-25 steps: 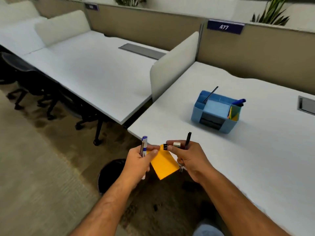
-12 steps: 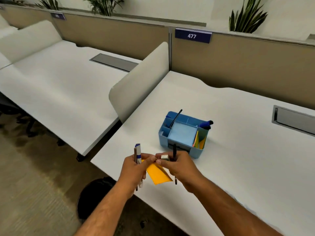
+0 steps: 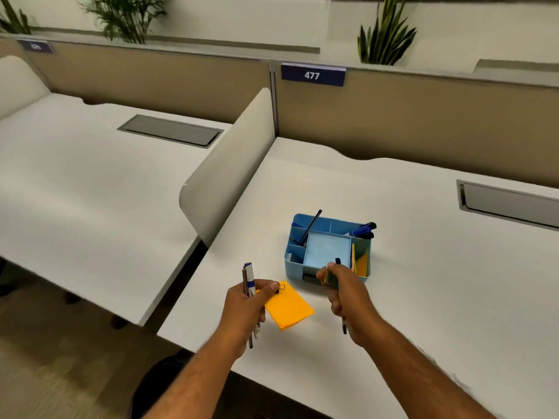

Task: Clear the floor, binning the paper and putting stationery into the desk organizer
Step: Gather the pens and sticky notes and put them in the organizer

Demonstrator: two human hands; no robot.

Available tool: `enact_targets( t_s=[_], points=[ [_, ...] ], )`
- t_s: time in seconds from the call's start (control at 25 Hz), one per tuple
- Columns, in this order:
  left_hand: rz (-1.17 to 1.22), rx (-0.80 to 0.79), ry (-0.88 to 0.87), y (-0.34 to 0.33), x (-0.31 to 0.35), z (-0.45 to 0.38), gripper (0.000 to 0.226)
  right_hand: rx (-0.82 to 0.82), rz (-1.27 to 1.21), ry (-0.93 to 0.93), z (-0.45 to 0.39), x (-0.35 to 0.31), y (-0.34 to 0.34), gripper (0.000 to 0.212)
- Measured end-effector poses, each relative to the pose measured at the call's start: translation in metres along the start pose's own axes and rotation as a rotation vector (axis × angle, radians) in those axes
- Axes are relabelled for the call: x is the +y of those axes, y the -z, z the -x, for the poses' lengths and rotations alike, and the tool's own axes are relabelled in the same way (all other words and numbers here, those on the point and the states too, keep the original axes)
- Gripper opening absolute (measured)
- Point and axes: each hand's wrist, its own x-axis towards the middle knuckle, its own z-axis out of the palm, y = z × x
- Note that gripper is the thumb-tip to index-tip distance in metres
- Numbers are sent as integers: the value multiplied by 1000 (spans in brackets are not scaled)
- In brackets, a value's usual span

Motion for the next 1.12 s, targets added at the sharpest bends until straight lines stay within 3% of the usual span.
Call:
enact_targets(
  t_s=[0.28, 0.44, 0.88, 0.96, 1.04, 1.12],
  points=[
    [-56, -106, 11, 24, 11, -34, 23, 185, 236, 416, -20, -14, -36, 9],
    [-62, -78, 13, 30, 13, -48, 30, 290, 275, 442, -44, -19, -46, 9],
    [-101, -41, -6, 16, 17, -62, 33, 307, 527, 533, -56, -8, -53, 17],
    [-112, -43, -11, 15, 17, -62, 32, 304, 409, 511, -54, -16, -49, 14],
    [-119, -49, -17, 15, 17, -63, 33, 214, -22, 371, -53, -29, -37, 11],
    [-120, -46, -20, 14, 19, -64, 33, 144, -487, 269, -55, -52, -20, 23]
  ],
)
